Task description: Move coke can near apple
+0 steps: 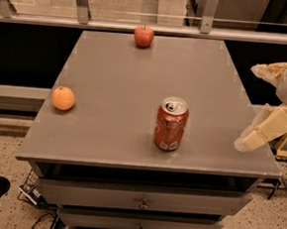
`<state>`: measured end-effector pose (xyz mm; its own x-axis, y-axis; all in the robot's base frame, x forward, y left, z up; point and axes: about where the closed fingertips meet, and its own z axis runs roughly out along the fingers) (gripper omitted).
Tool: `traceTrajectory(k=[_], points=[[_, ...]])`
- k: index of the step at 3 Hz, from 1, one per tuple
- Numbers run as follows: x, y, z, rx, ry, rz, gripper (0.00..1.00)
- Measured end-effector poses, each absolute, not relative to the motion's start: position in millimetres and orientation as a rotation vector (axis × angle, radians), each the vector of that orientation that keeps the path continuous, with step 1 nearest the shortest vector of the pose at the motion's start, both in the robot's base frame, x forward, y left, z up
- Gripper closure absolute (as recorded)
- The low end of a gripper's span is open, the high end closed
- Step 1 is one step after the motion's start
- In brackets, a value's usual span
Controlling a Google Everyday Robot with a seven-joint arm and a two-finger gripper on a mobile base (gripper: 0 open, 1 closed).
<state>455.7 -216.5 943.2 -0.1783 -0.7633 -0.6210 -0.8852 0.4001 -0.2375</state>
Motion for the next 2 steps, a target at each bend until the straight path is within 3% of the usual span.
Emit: traceTrajectory(k=[2], points=[[461.7,-193.2,933.6,-1.244,1.729,0.506,0.00]])
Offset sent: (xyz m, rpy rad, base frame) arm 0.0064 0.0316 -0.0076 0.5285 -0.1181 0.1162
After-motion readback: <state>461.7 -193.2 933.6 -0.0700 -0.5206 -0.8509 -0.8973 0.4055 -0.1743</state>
